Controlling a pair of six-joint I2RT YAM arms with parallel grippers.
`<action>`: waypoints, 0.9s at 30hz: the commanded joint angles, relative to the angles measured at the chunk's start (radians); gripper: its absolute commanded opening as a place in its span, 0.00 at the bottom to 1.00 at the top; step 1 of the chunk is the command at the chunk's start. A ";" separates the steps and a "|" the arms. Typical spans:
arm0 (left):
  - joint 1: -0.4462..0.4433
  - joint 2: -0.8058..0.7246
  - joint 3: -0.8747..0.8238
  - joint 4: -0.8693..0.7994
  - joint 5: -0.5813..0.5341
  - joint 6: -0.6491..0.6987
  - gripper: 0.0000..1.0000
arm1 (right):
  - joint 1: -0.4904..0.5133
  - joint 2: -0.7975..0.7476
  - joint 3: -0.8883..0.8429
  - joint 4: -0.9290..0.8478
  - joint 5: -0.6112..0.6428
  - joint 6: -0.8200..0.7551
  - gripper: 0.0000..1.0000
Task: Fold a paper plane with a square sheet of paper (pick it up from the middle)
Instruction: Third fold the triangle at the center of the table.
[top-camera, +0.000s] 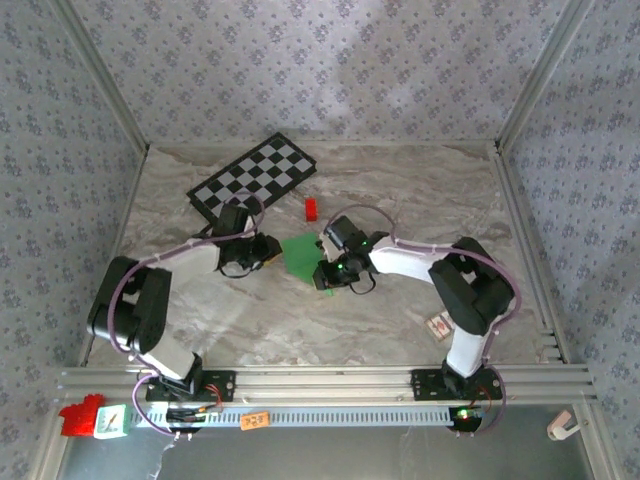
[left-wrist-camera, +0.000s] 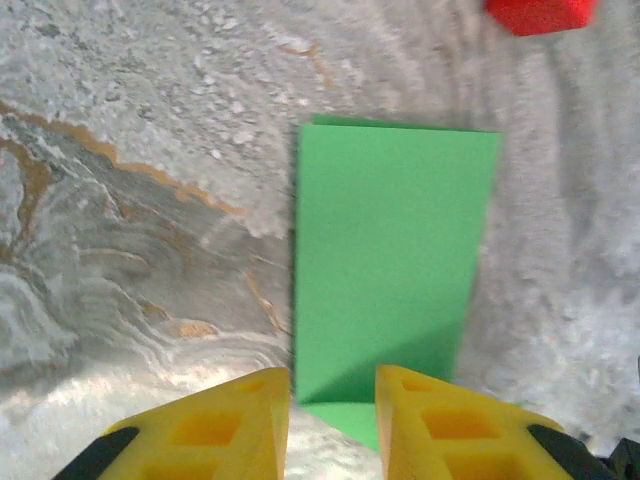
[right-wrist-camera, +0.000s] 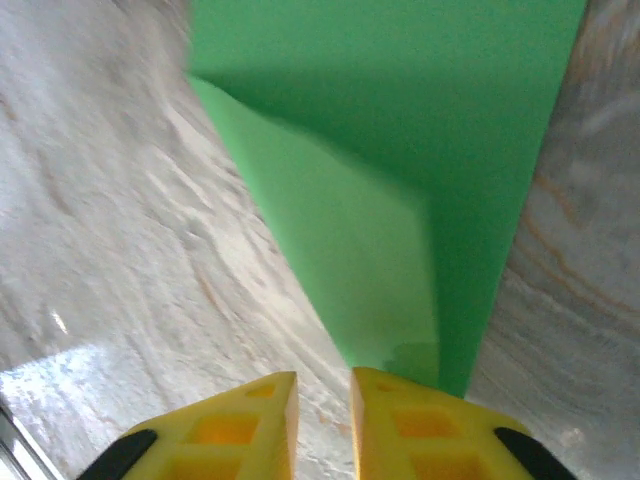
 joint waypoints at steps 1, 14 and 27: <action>-0.005 -0.069 -0.075 0.065 0.006 -0.134 0.32 | -0.001 -0.062 0.021 0.060 0.050 0.043 0.27; -0.077 -0.029 -0.172 0.274 0.083 -0.313 0.38 | -0.019 0.050 0.063 0.066 0.112 0.095 0.30; -0.107 0.083 -0.142 0.348 0.114 -0.357 0.36 | -0.047 0.105 0.029 0.058 0.103 0.108 0.27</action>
